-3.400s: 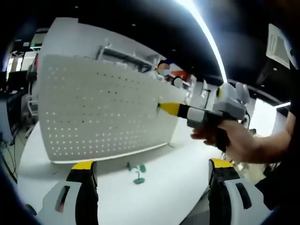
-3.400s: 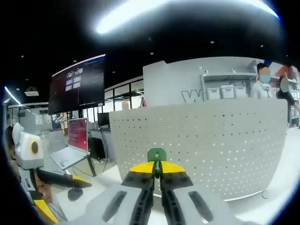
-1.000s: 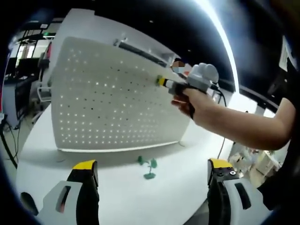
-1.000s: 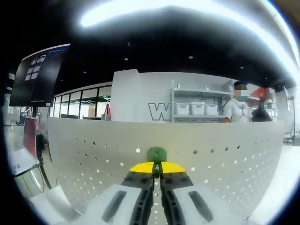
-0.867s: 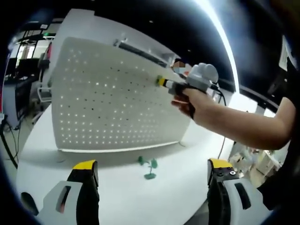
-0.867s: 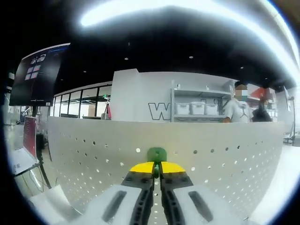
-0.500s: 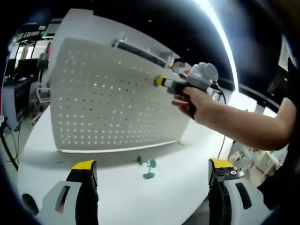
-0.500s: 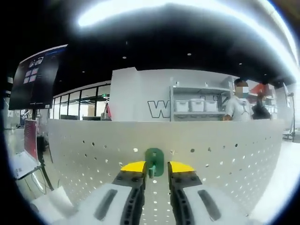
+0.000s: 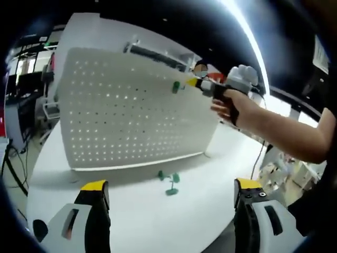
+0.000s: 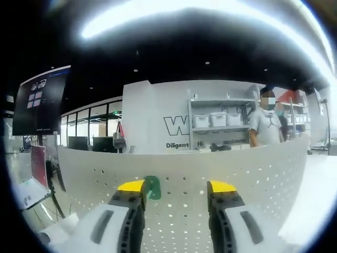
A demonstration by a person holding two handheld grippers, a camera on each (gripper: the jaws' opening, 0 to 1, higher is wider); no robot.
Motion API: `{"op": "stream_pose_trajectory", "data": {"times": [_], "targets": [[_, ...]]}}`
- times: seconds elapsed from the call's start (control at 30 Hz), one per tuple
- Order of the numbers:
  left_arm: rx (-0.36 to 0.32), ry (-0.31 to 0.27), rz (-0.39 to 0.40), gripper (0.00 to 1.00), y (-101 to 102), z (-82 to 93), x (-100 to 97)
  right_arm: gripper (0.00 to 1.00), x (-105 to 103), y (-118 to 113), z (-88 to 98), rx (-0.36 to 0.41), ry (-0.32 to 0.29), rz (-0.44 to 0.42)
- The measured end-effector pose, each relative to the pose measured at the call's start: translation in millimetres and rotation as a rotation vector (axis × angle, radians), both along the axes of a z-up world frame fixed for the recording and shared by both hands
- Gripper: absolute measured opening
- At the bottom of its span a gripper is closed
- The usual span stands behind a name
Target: Insert the hook assembly into the mounting plate slot until the hook locks in place.
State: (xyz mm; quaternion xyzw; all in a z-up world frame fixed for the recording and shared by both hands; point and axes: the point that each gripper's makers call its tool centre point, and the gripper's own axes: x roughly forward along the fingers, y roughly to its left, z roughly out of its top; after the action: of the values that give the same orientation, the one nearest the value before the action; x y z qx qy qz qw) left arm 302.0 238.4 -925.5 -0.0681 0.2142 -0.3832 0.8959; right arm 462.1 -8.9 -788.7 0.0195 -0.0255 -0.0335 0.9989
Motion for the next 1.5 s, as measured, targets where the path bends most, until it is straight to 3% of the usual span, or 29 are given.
{"op": "stream_pose_trajectory", "data": {"times": [0.17,0.27,0.63,1.1,1.5], "targets": [[0.014,0.004,0.005,1.0,5,-1.3,-3.6,0.53,-23,-19,-13.7,-0.013,0.034,-0.018],[0.018,0.01,0.008,1.0,7,-2.4,-5.2,0.55,-46,-43,-27.1,-0.008,0.04,-0.068],[0.031,0.036,0.006,1.0,10,-12.5,-16.2,0.59,-105,-84,-100.4,-0.011,0.203,-0.13],[0.047,0.076,-0.007,1.0,8,-24.9,-32.0,0.62,-140,-60,-149.4,-0.014,0.317,-0.045],[0.06,0.122,-0.006,1.0,8,-36.3,-41.6,0.6,-169,-23,-197.0,-0.006,0.445,0.073]]}}
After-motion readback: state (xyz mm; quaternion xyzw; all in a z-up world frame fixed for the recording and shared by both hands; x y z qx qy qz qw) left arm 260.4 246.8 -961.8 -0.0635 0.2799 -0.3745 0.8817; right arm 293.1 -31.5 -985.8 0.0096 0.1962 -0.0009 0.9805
